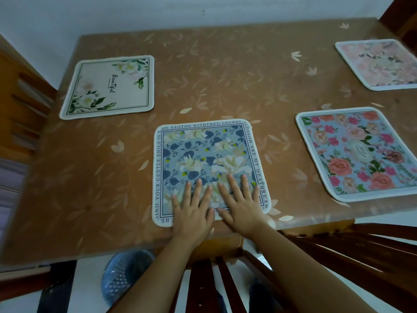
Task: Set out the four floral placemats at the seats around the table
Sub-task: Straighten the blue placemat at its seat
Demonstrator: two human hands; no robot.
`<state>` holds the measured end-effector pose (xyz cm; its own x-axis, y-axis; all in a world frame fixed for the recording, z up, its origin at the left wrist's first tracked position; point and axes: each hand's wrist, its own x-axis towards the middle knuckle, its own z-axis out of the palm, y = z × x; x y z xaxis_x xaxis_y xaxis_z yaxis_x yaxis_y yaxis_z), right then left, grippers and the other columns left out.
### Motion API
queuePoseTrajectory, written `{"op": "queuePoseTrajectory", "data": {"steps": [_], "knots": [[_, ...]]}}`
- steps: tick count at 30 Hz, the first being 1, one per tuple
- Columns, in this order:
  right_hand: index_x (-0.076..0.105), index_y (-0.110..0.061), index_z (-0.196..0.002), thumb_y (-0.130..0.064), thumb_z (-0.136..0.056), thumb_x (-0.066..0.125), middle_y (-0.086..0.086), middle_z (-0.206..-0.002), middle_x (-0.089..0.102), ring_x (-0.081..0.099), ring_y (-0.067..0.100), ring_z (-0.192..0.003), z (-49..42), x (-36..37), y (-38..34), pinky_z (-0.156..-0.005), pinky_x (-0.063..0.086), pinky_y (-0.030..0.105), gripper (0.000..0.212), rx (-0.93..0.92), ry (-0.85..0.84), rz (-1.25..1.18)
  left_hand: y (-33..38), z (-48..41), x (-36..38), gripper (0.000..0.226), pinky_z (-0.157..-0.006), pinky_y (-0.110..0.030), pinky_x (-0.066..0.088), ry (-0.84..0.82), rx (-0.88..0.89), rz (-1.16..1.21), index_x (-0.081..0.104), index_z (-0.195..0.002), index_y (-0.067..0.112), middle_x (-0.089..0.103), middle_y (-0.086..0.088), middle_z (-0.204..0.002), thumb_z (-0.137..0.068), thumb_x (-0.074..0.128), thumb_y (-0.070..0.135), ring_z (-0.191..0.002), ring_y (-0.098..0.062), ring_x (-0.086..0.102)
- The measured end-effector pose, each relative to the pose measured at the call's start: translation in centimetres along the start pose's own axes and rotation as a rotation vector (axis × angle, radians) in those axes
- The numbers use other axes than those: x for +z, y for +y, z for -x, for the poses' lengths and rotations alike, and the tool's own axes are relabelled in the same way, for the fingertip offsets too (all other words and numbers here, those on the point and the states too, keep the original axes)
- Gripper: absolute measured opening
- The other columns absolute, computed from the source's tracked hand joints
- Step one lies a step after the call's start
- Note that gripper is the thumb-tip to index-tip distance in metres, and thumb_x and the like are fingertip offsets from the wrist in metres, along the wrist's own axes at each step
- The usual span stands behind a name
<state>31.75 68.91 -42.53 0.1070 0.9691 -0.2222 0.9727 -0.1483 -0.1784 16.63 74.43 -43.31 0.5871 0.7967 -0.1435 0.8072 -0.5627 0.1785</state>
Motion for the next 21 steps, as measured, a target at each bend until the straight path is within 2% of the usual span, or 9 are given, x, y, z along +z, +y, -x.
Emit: {"op": "queuePoseTrajectory", "data": {"steps": [3,5,8,10,13,18,21], "knots": [[0.026,-0.026,-0.142,-0.064,-0.086,0.008,0.009,-0.151,0.017,0.009,0.044,-0.135,-1.4,-0.4,-0.5,-0.098,0.015,0.072,0.070,0.010,0.018,-0.002,-0.2,-1.3,0.6,0.053,-0.106,-0.062,-0.001,0.001,-0.067,-0.022,-0.010,-0.136,0.037,-0.014,0.004,-0.150,-0.093,0.018,0.047,-0.136,-0.023,-0.021],[0.018,-0.029,-0.143,-0.064,-0.085,0.013,0.006,-0.152,0.009,0.001,0.040,-0.137,-2.4,-0.2,-0.2,-0.099,0.010,0.071,0.068,-0.007,0.022,0.011,-0.5,-2.3,0.6,0.054,-0.105,-0.063,-0.002,-0.005,-0.087,-0.042,-0.015,-0.136,0.038,-0.016,0.004,-0.150,-0.092,0.017,0.047,-0.136,-0.022,-0.024],[-0.002,-0.035,-0.141,-0.067,-0.082,0.010,0.000,-0.152,-0.008,-0.015,0.032,-0.137,-4.4,0.0,0.7,-0.102,0.002,0.069,0.068,-0.026,0.042,0.017,-1.1,-4.1,0.4,0.054,-0.105,-0.064,-0.001,0.003,-0.106,-0.032,-0.017,-0.136,0.038,-0.020,0.006,-0.149,-0.092,0.013,0.048,-0.136,-0.022,-0.023],[-0.005,-0.036,-0.140,-0.069,-0.080,0.006,-0.003,-0.151,-0.012,-0.018,0.029,-0.137,-5.9,-0.3,1.0,-0.103,0.000,0.067,0.070,-0.019,0.048,0.021,-1.7,-5.4,0.2,0.056,-0.104,-0.065,0.001,0.008,-0.108,-0.026,-0.018,-0.136,0.038,-0.022,0.006,-0.148,-0.091,0.013,0.051,-0.136,-0.021,-0.022],[0.001,-0.035,-0.142,-0.071,-0.078,0.007,-0.004,-0.152,-0.008,-0.017,0.026,-0.137,-8.3,-1.0,1.6,-0.104,0.001,0.066,0.073,-0.014,0.073,0.015,-2.5,-7.3,-0.2,0.058,-0.104,-0.066,0.002,0.003,-0.113,-0.030,-0.018,-0.135,0.039,-0.022,0.006,-0.148,-0.088,0.009,0.056,-0.136,-0.021,-0.022],[0.005,-0.035,-0.143,-0.063,-0.086,0.024,-0.006,-0.155,0.001,-0.010,0.021,-0.140,-11.9,-1.5,3.0,-0.104,-0.001,0.065,0.067,-0.013,0.120,-0.033,-3.9,-10.6,-0.7,0.058,-0.103,-0.067,0.001,0.010,-0.144,-0.009,-0.018,-0.133,0.043,-0.023,0.008,-0.146,-0.081,0.001,0.062,-0.136,-0.018,-0.021],[0.009,-0.034,-0.143,-0.063,-0.085,0.023,-0.007,-0.155,0.002,-0.008,0.018,-0.140,-13.8,-1.9,3.9,-0.106,-0.002,0.062,0.067,0.017,0.148,-0.040,-5.0,-12.6,-1.0,0.063,-0.103,-0.067,0.000,0.010,-0.168,-0.006,-0.012,-0.136,0.043,-0.021,0.009,-0.147,-0.079,0.002,0.065,-0.138,-0.018,-0.016]]}}
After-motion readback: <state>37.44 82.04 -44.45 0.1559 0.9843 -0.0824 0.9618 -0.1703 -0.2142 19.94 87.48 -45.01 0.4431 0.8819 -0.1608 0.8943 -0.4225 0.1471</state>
